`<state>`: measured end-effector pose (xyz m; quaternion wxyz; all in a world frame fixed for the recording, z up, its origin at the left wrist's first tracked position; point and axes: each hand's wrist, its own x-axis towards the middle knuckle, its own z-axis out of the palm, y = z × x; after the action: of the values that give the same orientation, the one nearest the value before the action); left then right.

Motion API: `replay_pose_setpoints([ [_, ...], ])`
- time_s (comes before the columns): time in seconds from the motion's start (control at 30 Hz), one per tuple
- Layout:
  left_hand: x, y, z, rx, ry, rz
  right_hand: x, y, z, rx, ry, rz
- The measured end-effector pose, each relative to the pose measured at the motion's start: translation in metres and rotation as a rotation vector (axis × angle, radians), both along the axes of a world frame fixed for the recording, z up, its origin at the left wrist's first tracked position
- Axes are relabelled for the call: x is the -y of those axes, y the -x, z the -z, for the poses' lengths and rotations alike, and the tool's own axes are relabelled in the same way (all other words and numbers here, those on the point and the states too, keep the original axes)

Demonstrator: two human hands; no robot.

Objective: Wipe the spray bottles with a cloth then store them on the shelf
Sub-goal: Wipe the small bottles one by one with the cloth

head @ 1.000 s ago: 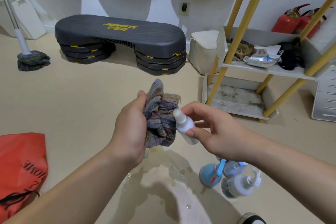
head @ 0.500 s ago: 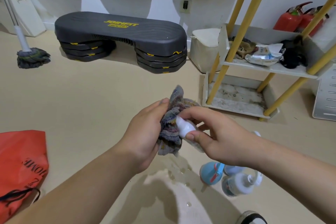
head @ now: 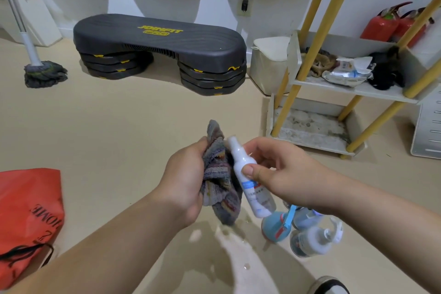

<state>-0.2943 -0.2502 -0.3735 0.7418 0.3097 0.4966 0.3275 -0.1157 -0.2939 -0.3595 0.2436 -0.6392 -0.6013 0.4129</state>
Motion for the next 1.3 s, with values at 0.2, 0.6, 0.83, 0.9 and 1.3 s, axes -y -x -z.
replay_pose_setpoints([
  [0.2,0.023,-0.019,-0.002,-0.065,-0.176,0.139,-0.002,0.002,-0.002,-0.38,0.155,0.317],
  [0.6,0.004,-0.01,0.01,0.142,0.084,0.213,-0.013,-0.006,-0.021,-0.468,0.171,0.366],
  [0.83,0.007,-0.007,0.015,0.194,0.153,0.231,-0.013,-0.01,-0.021,-0.591,0.161,0.312],
  [0.9,0.01,-0.007,0.012,0.139,0.07,0.238,-0.012,-0.008,-0.02,-0.585,0.15,0.343],
  [1.3,0.025,-0.013,0.026,-0.403,-0.677,0.249,-0.012,0.001,-0.014,-0.561,0.061,0.472],
])
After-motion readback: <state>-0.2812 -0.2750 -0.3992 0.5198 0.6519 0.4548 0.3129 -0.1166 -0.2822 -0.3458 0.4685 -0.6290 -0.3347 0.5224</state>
